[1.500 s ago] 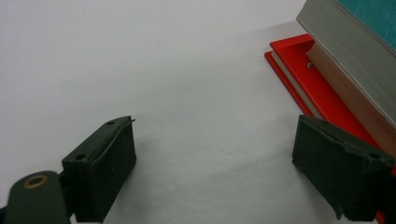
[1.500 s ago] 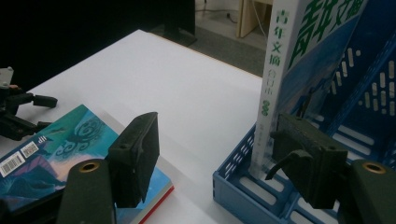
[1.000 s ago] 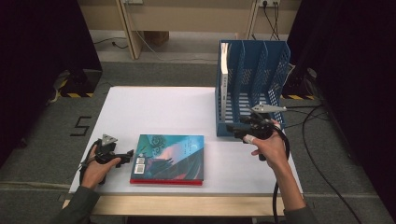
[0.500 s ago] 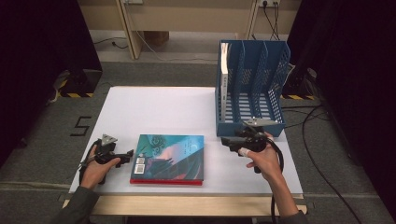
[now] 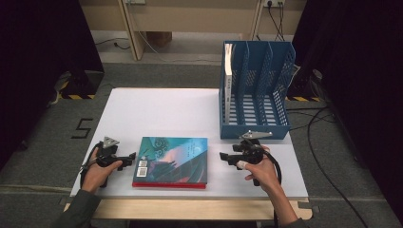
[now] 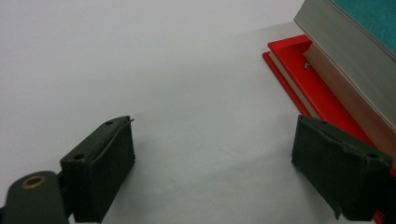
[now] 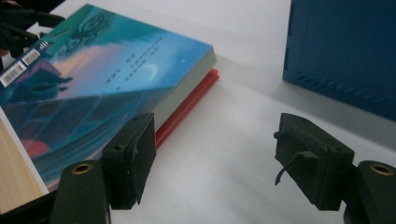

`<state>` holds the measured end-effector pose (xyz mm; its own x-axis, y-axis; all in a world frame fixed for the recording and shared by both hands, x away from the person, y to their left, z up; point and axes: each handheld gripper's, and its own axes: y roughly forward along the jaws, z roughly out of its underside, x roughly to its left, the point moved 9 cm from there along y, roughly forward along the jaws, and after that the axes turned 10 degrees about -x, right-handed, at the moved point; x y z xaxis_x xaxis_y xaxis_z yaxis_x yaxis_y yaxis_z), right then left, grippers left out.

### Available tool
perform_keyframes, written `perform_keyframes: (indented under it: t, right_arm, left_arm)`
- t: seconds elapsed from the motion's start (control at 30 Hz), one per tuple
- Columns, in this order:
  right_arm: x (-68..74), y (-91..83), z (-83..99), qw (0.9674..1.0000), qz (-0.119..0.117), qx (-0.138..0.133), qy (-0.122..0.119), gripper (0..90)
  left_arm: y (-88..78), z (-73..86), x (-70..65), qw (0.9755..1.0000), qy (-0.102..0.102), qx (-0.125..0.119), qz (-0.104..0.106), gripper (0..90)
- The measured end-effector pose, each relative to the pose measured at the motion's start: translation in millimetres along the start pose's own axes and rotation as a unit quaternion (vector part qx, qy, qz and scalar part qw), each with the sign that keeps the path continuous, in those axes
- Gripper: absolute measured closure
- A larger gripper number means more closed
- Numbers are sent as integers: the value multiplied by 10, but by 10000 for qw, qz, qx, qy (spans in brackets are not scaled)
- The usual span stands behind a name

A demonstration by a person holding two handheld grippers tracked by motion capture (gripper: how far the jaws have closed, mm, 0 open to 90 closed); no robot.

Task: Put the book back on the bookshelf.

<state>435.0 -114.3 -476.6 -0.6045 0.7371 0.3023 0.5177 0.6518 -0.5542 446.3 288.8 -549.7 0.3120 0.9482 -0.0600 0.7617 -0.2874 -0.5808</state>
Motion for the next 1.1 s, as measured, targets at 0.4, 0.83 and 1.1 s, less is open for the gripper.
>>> perform_keyframes:
  t: [0.4, 0.83, 1.1]
  right_arm:
    - [77, 100, 173, 9996, -134, 232, 65, 278]
    - [230, 181, 239, 9985, -408, 297, 201, 257]
    - [286, 229, 272, 9980, -477, 363, 220, 257]
  left_arm:
    - [-13, -9, 9, 9999, -104, -71, 23, 145]
    - [-147, -70, -167, 9994, 99, -161, 290, 148]
    - [-193, -121, -234, 9990, 198, -235, 315, 165]
